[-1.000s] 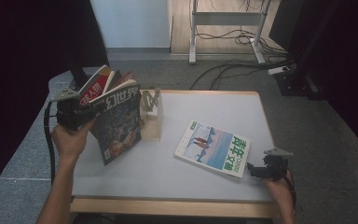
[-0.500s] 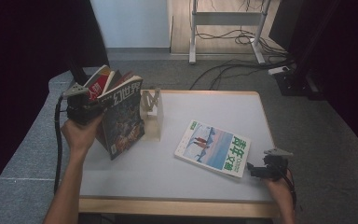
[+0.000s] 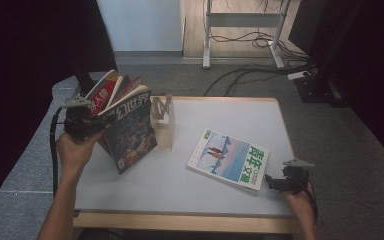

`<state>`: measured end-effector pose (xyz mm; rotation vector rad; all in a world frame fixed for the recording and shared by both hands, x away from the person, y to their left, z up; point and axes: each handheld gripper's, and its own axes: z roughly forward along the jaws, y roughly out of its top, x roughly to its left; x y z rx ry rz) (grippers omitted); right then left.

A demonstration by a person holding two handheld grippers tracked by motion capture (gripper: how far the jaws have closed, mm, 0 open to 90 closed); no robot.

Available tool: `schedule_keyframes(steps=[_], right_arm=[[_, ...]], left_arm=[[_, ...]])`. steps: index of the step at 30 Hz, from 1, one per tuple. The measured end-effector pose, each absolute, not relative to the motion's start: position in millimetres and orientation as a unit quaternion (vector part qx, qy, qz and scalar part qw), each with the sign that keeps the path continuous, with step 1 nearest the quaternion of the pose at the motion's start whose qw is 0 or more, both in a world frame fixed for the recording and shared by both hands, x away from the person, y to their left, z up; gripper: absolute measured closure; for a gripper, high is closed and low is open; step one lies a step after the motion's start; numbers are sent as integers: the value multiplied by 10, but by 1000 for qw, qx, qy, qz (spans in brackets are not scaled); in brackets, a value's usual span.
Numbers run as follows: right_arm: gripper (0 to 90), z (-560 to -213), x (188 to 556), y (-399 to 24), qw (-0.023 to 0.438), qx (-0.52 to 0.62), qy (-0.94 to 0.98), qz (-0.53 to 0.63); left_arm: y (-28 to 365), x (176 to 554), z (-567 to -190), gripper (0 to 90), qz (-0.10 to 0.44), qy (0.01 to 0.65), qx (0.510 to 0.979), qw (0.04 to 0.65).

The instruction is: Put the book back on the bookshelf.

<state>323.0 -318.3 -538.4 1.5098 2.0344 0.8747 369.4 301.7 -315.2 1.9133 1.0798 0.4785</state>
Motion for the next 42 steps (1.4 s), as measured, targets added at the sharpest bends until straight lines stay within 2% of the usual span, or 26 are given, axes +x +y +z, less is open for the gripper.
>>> schedule_keyframes(steps=[19, 26, 29, 42], right_arm=[[0, -5384, 3230, -3183, 229, 548, 739, 318], [0, -5384, 3230, -3183, 229, 548, 739, 318], [0, -5384, 3230, -3183, 229, 548, 739, 318], [0, -5384, 3230, -3184, 228, 548, 739, 318]], left_arm=[[3118, 3632, -3194, 777, 182, 441, 771, 422], [3135, 3631, -3187, 786, 171, 443, 773, 420], [3132, 3622, -3178, 818, 169, 444, 771, 425], [3071, 3659, -3118, 827, 192, 464, 745, 439]])
